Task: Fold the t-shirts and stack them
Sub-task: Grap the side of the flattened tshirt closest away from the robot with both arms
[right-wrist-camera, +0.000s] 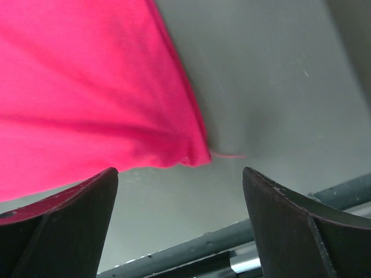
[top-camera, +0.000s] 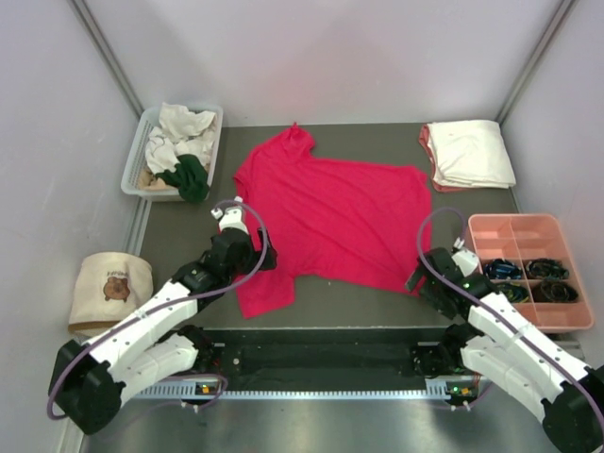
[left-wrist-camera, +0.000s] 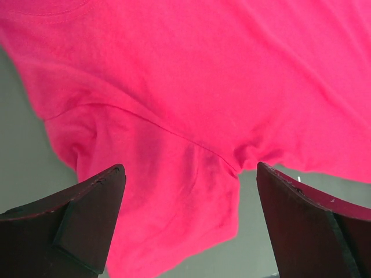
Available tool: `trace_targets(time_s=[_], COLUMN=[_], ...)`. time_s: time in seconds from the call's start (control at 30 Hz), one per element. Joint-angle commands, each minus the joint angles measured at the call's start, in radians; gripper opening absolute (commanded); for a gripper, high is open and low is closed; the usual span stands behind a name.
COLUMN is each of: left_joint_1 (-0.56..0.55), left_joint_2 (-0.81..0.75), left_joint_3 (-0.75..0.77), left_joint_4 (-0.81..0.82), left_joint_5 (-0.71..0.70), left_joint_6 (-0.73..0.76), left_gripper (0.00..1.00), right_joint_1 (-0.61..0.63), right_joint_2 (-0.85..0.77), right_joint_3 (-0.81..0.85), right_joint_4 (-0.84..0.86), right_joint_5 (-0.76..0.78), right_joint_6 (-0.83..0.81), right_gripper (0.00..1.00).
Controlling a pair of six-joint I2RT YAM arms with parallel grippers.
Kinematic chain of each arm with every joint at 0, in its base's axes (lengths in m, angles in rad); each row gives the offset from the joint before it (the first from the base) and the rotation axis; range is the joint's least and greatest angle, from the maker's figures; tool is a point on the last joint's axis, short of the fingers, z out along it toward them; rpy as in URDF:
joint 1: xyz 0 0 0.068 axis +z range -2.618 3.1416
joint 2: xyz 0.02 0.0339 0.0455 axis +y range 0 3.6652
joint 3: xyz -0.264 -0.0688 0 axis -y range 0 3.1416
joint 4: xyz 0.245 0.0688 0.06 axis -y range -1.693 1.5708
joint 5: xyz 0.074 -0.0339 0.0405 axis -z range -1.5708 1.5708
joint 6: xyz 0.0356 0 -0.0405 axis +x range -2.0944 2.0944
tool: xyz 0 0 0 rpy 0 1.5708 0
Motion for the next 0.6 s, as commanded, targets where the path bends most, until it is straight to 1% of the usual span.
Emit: trace_targets(time_s=[0.0, 0.03, 0.1, 0.2, 0.23, 0.33, 0.43, 0.57], left_joint_1=[-0.005, -0.005, -0.005, -0.005, -0.005, -0.005, -0.005, -0.005], left_joint_2=[-0.095, -0.116, -0.13, -0.141, -0.143, -0.138, -0.135, -0.13], left_joint_3=[-0.014, -0.015, -0.02, -0.026, -0.028, -0.031, -0.026, -0.021], left_joint_4=[-0.108, -0.117, -0.137, -0.142, -0.14, -0.133, -0.13, -0.136], left_joint_5=[-0.02, -0.019, -0.016, -0.014, -0.016, -0.017, -0.013, -0.014], left_joint_6=[-0.038, -0.038, -0.039, -0.044, -0.044, -0.044, -0.042, -0.041], left_gripper=[0.99, 0.99, 0.99, 0.99, 0.99, 0.99, 0.99, 0.99], right_joint_1=[0.013, 0.013, 0.013, 0.012, 0.013, 0.013, 0.013, 0.013], right_joint_2=[-0.03, -0.037, -0.045, -0.077, -0.085, -0.094, -0.09, -0.09], right_joint_3=[-0.016, -0.018, -0.022, -0.033, -0.035, -0.035, -0.035, -0.05], right_joint_4=[-0.017, -0.02, -0.036, -0.039, -0.037, -0.04, -0.043, -0.034], right_joint_5=[0.055, 0.059, 0.071, 0.084, 0.082, 0.084, 0.082, 0.078], right_joint_6=[0.083, 0.091, 0.101, 0.115, 0.12, 0.126, 0.128, 0.128], right_gripper=[0.85, 0.82, 0.79, 0.64, 0.55, 0.45, 0.41, 0.4])
